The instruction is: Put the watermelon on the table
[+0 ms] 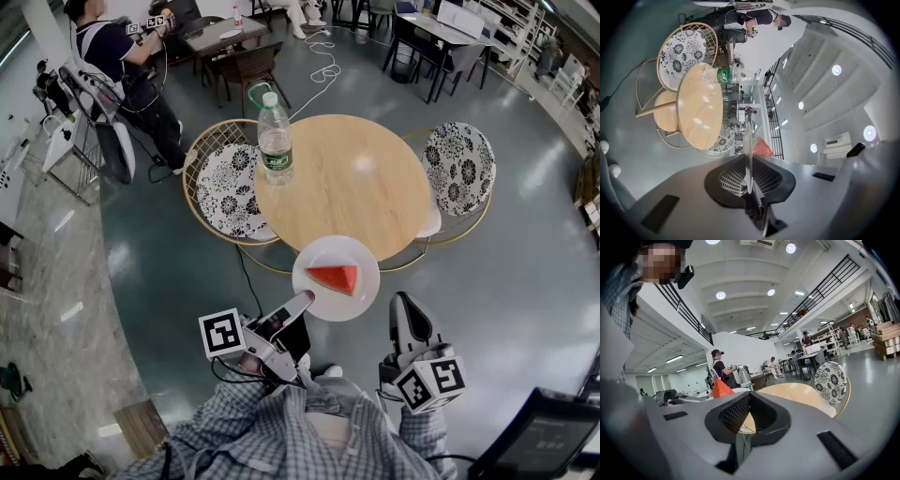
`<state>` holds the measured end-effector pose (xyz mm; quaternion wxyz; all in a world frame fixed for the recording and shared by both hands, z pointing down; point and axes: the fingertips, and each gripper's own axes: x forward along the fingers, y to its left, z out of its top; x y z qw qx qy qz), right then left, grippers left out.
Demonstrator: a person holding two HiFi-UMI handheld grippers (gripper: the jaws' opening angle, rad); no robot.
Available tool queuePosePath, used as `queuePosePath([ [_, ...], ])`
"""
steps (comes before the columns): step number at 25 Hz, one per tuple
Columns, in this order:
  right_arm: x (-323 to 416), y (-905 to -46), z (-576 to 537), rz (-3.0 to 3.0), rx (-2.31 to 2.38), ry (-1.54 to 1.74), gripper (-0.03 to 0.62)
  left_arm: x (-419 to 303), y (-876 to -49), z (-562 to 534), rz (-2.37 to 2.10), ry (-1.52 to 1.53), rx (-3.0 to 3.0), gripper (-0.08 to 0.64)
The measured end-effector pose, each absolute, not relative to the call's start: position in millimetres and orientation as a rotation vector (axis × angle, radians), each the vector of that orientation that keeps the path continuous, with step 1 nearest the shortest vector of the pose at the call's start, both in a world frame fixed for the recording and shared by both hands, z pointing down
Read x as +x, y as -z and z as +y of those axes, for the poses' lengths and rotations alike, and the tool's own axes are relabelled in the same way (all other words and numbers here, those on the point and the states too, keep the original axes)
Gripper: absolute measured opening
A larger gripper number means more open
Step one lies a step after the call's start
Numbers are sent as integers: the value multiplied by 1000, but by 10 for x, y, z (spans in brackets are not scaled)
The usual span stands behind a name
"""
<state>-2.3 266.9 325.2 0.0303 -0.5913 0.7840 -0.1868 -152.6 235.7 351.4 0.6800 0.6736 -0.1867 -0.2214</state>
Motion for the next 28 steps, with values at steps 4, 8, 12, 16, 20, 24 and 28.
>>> queuePosePath([
  [4,-34,-3281,2659,2421,-1814,577,9,-1523,-3547,2345,-422,502,1511,35],
  [8,-57,-3272,2646,2423,-1815,581,9,-1535,-3540,2331,-419,504,1510,35],
  [12,-93,-3319,2649,2415,-1811,650,9,-1554,-3549,2326,-419,501,1507,35],
  [16,-211,-3393,2639,2393,-1722,813,11,-1573,-3556,2305,-415,504,1502,35],
  [20,-354,-3442,2614,2388,-1649,931,11,-1586,-3559,2281,-412,504,1500,35],
  [24,-441,-3429,2580,2262,-1545,1067,68,-1638,-3568,2268,-412,501,1501,35],
  [28,-533,-3482,2585,2211,-1501,1148,99,-1690,-3576,2270,-402,506,1496,35],
])
